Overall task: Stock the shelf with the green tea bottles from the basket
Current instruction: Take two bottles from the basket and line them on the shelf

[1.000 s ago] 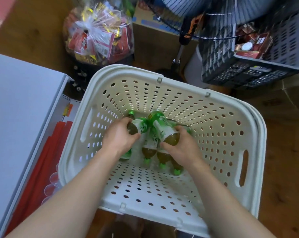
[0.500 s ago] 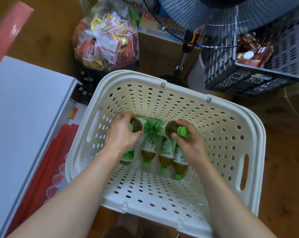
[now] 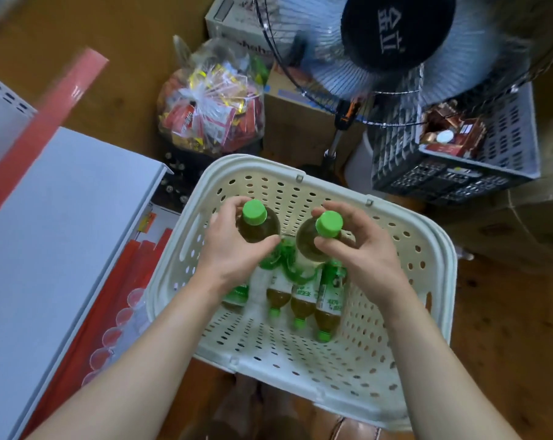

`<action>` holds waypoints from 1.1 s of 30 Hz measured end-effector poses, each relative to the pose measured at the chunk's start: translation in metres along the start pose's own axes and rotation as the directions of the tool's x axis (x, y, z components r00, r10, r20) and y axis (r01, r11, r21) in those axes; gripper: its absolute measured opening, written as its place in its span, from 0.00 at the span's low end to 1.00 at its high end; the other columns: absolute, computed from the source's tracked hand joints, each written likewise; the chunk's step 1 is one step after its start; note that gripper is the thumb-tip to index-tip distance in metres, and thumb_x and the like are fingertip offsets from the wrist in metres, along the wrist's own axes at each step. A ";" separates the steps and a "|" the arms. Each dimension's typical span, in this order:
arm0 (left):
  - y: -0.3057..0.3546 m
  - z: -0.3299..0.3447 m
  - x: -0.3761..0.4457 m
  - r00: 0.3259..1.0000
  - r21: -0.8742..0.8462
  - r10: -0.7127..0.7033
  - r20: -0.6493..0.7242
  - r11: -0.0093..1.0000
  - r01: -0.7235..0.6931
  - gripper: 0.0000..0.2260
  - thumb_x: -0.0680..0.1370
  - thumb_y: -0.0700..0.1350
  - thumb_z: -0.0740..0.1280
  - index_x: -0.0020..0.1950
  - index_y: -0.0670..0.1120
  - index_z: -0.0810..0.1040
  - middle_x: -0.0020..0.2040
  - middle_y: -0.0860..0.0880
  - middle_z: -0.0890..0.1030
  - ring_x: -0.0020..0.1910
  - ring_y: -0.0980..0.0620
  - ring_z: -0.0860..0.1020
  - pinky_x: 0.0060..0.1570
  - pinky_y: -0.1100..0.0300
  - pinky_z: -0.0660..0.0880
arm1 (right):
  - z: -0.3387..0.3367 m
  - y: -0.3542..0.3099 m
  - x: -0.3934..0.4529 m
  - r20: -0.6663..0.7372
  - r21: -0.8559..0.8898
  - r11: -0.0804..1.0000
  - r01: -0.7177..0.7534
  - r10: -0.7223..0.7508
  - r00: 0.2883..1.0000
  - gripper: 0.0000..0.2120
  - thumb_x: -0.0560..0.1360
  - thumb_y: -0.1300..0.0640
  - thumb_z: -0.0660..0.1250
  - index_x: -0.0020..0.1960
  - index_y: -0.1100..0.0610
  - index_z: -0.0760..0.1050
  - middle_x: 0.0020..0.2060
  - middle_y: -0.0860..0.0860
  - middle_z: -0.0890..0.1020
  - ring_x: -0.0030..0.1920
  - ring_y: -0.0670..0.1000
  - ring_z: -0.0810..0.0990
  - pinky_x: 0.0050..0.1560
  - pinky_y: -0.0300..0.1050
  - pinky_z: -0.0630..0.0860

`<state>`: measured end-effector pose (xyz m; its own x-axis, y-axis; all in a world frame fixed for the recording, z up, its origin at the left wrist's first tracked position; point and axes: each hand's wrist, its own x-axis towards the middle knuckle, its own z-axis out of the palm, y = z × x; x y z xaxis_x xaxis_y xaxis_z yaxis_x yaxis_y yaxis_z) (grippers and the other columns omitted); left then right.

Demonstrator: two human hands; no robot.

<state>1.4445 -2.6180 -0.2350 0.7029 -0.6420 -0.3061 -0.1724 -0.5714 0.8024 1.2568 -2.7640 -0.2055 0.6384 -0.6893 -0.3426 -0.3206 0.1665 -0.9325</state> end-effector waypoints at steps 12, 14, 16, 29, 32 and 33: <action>0.138 -0.116 -0.059 0.947 -0.262 0.267 -0.179 0.915 -0.307 0.26 0.74 0.47 0.83 0.71 0.55 0.81 0.60 0.56 0.87 0.58 0.58 0.85 0.60 0.58 0.82 | 0.031 -0.165 -0.029 -0.079 0.300 0.884 0.359 -0.352 0.933 0.16 0.81 0.69 0.69 0.63 0.54 0.83 0.49 0.46 0.91 0.51 0.45 0.88 0.52 0.40 0.84; 0.163 -0.143 -0.073 0.923 -0.226 0.300 -0.240 0.908 -0.354 0.25 0.73 0.53 0.81 0.69 0.61 0.80 0.60 0.61 0.86 0.60 0.59 0.84 0.60 0.58 0.81 | 0.039 -0.200 -0.039 -0.050 0.302 0.869 0.393 -0.398 0.916 0.16 0.83 0.70 0.65 0.65 0.57 0.83 0.50 0.48 0.91 0.52 0.47 0.88 0.54 0.43 0.84; 0.182 -0.171 -0.085 0.903 -0.198 0.311 -0.296 0.905 -0.376 0.21 0.74 0.54 0.81 0.63 0.67 0.80 0.56 0.67 0.86 0.56 0.65 0.84 0.57 0.64 0.80 | 0.049 -0.232 -0.049 -0.046 0.275 0.845 0.458 -0.465 0.884 0.15 0.82 0.64 0.67 0.68 0.58 0.83 0.53 0.51 0.90 0.54 0.50 0.88 0.56 0.44 0.84; 0.216 -0.336 -0.195 0.693 0.009 0.383 -0.611 0.878 -0.478 0.20 0.79 0.62 0.69 0.70 0.67 0.72 0.58 0.68 0.80 0.56 0.74 0.77 0.52 0.71 0.69 | 0.181 -0.369 -0.123 0.083 0.241 0.590 0.770 -0.803 0.590 0.20 0.85 0.58 0.57 0.73 0.44 0.76 0.61 0.50 0.87 0.62 0.56 0.85 0.65 0.63 0.83; 0.206 -0.372 -0.226 0.627 0.085 0.398 -0.670 0.880 -0.468 0.22 0.82 0.59 0.70 0.73 0.72 0.66 0.59 0.71 0.76 0.57 0.77 0.74 0.52 0.74 0.69 | 0.223 -0.387 -0.145 0.115 0.293 0.566 0.770 -0.821 0.560 0.20 0.85 0.56 0.56 0.71 0.42 0.77 0.60 0.51 0.87 0.61 0.57 0.86 0.64 0.68 0.82; 0.200 -0.383 -0.235 0.604 0.100 0.397 -0.691 0.880 -0.464 0.24 0.82 0.59 0.70 0.75 0.71 0.66 0.60 0.70 0.76 0.58 0.77 0.74 0.53 0.76 0.69 | 0.237 -0.392 -0.153 0.129 0.299 0.558 0.774 -0.827 0.547 0.20 0.85 0.56 0.56 0.70 0.40 0.77 0.59 0.50 0.87 0.60 0.57 0.86 0.63 0.68 0.82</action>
<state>1.5085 -2.3855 0.1937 0.8330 -0.2614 0.4876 -0.5469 -0.2559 0.7971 1.4508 -2.5561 0.1849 0.7045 -0.4241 0.5691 0.5241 -0.2298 -0.8201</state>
